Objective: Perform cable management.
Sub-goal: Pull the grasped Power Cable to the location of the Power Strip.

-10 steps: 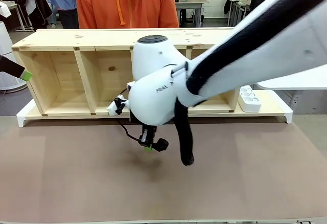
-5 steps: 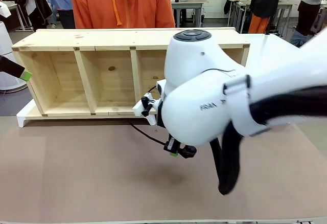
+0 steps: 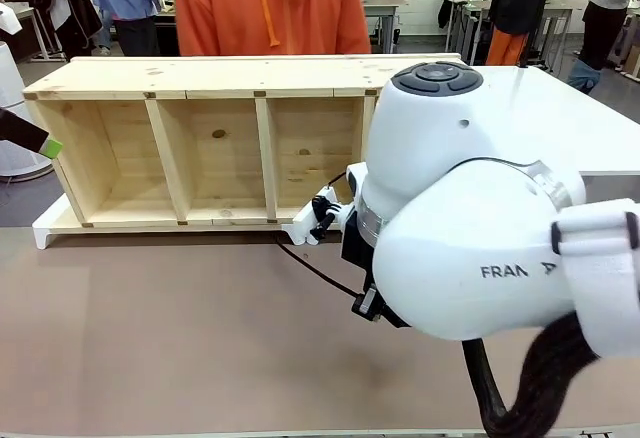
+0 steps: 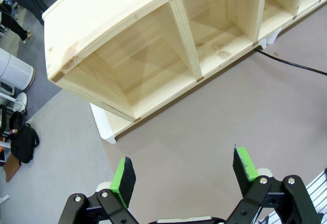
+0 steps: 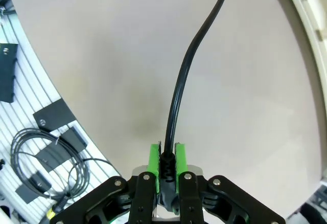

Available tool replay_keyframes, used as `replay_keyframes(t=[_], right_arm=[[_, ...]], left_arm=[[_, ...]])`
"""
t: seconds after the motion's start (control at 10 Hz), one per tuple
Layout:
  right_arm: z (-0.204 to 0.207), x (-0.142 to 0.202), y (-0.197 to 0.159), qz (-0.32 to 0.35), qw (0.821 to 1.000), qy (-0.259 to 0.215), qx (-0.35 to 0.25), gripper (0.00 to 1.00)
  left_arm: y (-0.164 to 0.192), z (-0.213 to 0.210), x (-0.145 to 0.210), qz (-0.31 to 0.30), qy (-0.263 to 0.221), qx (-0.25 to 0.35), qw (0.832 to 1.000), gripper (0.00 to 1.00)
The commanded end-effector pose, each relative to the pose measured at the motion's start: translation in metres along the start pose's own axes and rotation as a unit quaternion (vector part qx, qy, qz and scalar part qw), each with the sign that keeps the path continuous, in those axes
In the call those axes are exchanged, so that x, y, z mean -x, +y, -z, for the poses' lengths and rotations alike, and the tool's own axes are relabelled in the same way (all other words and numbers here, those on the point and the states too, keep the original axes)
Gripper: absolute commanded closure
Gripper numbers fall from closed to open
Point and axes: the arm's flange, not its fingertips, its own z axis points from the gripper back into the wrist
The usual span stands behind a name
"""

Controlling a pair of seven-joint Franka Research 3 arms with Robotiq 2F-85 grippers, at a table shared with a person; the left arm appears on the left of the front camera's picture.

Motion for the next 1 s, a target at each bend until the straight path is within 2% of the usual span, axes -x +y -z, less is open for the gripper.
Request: replay_keyframes(t=[0.0,0.7,0.9], right_arm=[[0.003,-0.001,0.005,0.002,1.000,-0.002,-0.013,0.85],[-0.001,0.000,-0.001,0.001,1.000,-0.001,-0.001,0.85],[-0.009,0.030,-0.001,0.003,1.000,0.018,-0.017,0.85]], left_arm=[[0.001,0.001,0.000,0.000,0.000,-0.001,1.000,0.00],[0.001,0.001,0.000,0.000,0.000,-0.001,1.000,0.00],[0.001,0.001,0.000,0.000,0.000,-0.001,1.000,0.00]])
